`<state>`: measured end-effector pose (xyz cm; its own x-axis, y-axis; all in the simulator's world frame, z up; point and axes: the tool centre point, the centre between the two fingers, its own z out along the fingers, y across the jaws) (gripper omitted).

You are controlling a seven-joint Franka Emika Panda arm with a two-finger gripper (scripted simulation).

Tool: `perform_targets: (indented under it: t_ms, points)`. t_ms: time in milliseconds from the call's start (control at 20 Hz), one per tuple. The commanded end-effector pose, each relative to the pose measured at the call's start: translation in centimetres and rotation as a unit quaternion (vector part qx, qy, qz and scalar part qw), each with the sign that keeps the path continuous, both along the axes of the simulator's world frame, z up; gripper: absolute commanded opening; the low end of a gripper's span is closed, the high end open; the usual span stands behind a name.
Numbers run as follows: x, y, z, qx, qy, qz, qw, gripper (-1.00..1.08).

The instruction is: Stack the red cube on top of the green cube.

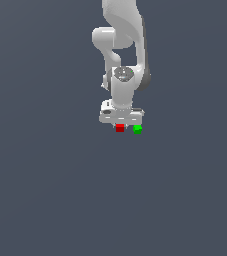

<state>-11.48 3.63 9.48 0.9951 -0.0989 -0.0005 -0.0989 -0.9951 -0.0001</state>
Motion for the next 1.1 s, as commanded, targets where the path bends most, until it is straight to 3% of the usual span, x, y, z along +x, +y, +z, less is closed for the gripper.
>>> perform_targets:
  t_ms: [0, 400, 850, 900, 1050]
  points:
    - [-1.1, 2.4, -0.8, 0.0, 0.0, 0.0, 1.0, -1.0]
    - [-3.5, 8.0, -2.7, 0.0, 0.0, 0.0, 1.0, -1.0]
    - [-4.3, 10.1, -3.4, 0.0, 0.0, 0.0, 1.0, -1.0]
    - [-4.3, 10.1, -3.4, 0.0, 0.0, 0.0, 1.0, 1.0]
    - [-4.3, 10.1, -3.4, 0.0, 0.0, 0.0, 1.0, 1.0]
